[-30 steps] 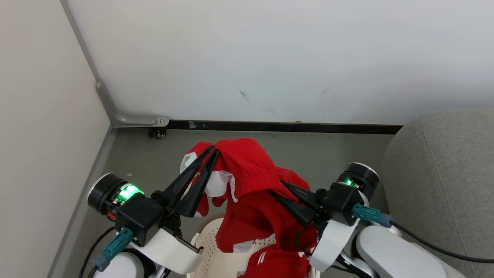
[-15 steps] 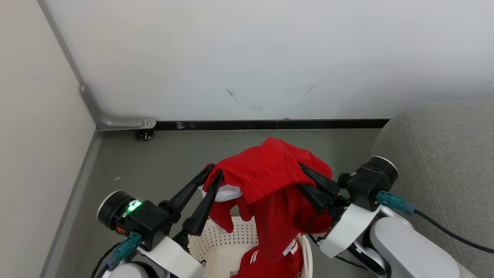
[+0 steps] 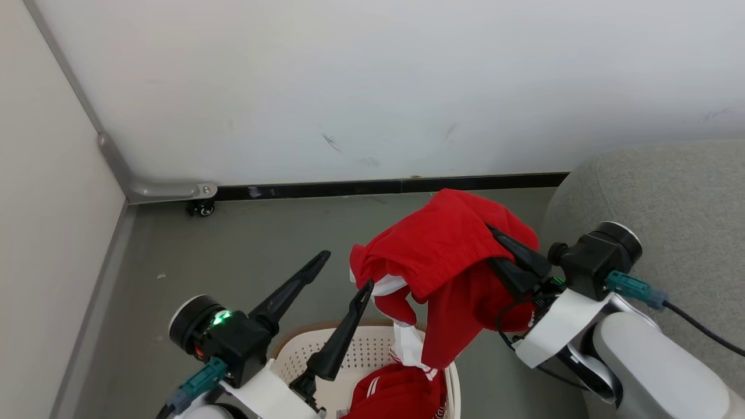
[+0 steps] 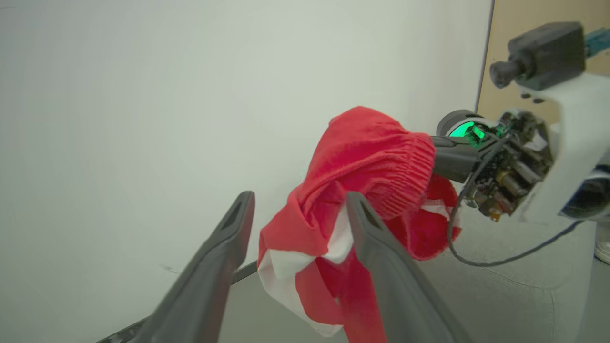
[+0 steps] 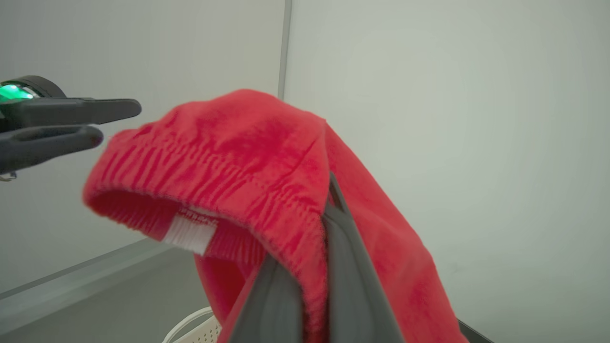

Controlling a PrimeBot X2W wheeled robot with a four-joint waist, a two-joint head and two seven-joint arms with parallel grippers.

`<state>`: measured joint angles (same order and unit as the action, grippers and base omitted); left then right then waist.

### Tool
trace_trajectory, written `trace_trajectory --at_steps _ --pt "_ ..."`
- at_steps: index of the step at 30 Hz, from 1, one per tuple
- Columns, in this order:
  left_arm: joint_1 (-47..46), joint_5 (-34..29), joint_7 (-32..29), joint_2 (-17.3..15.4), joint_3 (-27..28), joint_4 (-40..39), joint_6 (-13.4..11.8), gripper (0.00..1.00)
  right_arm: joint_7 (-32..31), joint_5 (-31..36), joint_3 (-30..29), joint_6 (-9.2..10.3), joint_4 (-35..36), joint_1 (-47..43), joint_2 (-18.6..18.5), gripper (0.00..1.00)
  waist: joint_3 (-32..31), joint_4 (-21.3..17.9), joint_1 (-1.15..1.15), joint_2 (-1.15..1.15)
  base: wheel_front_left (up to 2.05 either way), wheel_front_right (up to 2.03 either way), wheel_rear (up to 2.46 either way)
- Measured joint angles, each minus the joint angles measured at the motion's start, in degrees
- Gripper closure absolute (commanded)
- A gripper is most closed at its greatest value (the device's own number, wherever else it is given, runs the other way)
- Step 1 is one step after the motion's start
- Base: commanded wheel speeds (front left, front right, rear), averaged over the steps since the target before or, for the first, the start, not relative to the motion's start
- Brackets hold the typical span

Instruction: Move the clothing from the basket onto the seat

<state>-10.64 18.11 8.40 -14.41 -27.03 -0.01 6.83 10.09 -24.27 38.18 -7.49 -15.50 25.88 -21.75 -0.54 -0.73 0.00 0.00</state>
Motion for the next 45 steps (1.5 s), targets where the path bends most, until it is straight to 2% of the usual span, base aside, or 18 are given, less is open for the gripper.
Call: trace_trajectory --at_steps 7,27,45 --pt "-0.1 0.0 -0.2 -1.7 -3.8 -0.1 0.3 0.0 -0.1 -0.2 -2.6 0.0 0.0 -0.8 -1.4 1.0 0.1 -1.4 0.0 0.0 0.0 0.0 0.0" --pt "-2.6 2.8 0.2 -1.8 -10.3 1.2 0.3 0.0 -1.2 -0.2 -6.6 0.0 1.6 -7.1 -2.8 1.0 0.7 -7.0 0.0 0.0 0.0 0.0 0.0" --pt "-4.2 4.6 1.8 -1.8 -11.4 3.3 0.3 0.0 -2.4 -0.2 -9.3 0.0 4.2 -9.5 -3.5 1.0 1.6 -12.9 0.0 0.0 0.0 0.0 0.0"
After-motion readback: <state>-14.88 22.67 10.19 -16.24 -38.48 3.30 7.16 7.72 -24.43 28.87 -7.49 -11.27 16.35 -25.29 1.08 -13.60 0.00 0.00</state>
